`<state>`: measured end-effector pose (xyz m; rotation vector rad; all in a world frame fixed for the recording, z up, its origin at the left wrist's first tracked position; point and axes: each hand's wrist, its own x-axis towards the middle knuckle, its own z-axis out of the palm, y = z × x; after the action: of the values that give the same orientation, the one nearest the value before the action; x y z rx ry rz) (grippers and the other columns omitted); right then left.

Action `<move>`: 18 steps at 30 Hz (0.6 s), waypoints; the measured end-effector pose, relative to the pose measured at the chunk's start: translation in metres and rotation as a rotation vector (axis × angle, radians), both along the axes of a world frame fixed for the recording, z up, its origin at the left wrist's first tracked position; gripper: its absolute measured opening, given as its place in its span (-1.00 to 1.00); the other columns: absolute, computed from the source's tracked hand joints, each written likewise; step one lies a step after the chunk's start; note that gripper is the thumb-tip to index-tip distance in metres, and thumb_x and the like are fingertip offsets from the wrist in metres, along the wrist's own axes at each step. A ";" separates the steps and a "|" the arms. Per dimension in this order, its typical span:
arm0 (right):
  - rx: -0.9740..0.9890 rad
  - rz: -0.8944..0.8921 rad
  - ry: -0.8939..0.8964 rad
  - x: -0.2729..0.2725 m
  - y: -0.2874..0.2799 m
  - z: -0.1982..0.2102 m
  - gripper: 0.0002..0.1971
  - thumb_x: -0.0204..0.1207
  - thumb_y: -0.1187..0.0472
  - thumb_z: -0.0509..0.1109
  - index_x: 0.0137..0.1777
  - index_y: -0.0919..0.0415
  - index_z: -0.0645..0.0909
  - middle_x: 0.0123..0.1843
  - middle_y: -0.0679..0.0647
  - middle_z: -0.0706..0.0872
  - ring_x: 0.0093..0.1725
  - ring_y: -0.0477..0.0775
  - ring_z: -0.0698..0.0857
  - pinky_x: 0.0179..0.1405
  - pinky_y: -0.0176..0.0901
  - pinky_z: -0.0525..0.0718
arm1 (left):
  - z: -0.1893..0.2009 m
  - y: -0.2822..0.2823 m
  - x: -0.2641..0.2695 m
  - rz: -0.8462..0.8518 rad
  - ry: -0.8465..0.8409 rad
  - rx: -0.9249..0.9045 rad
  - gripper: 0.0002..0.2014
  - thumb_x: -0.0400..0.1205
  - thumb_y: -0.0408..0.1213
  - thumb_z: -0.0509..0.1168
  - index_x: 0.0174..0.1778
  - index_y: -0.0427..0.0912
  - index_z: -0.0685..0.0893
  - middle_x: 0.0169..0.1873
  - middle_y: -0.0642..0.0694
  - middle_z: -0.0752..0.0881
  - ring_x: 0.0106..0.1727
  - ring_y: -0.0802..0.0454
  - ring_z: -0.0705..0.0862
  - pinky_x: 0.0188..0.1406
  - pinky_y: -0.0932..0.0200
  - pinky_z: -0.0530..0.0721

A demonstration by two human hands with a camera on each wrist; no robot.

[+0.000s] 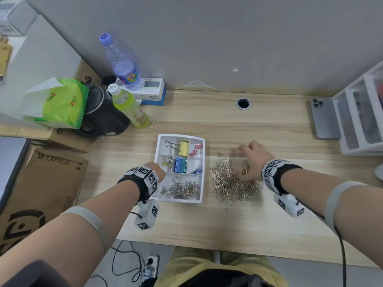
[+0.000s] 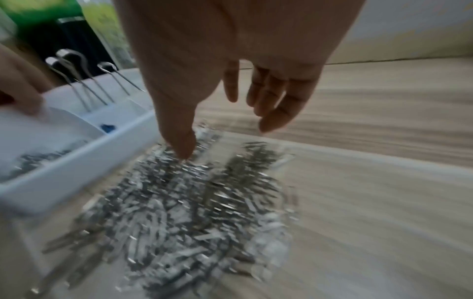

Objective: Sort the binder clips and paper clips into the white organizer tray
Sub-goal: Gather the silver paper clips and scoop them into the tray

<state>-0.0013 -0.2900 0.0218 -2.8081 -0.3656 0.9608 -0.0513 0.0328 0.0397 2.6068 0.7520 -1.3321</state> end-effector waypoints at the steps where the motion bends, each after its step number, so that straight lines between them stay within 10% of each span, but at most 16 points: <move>1: -0.058 0.008 0.024 0.000 -0.011 -0.003 0.19 -0.05 -0.17 0.75 0.58 0.01 0.20 0.39 0.10 0.36 0.35 0.13 0.42 0.29 0.07 0.64 | 0.000 0.000 0.000 -0.021 0.003 0.005 -0.66 0.69 -0.41 0.06 -0.46 -0.20 0.32 -0.43 -0.07 0.38 -0.33 -0.03 0.42 -0.29 0.21 0.43; 7: -0.042 0.028 0.086 -0.027 -0.037 -0.025 0.35 -0.16 0.01 0.81 0.65 -0.02 0.09 0.42 0.10 0.28 0.43 0.16 0.36 0.42 0.08 0.55 | -0.004 0.000 -0.001 -0.013 0.011 -0.005 -0.71 0.66 -0.40 0.08 -0.41 -0.24 0.39 -0.42 -0.10 0.45 -0.45 0.01 0.41 -0.40 0.23 0.42; 18: 0.327 -0.088 0.015 -0.039 0.005 -0.043 -0.24 0.29 0.19 0.67 0.50 0.04 0.46 0.27 -0.02 0.42 0.26 0.03 0.54 0.36 -0.15 0.53 | -0.006 -0.010 -0.004 0.070 -0.030 -0.066 -0.73 0.63 -0.38 0.10 -0.42 -0.24 0.40 -0.48 -0.11 0.46 -0.40 -0.08 0.47 -0.43 0.19 0.40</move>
<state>-0.0400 -0.2854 -0.0210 -2.4979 -0.3579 0.8188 -0.0552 0.0225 0.0339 2.5201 0.7738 -1.2730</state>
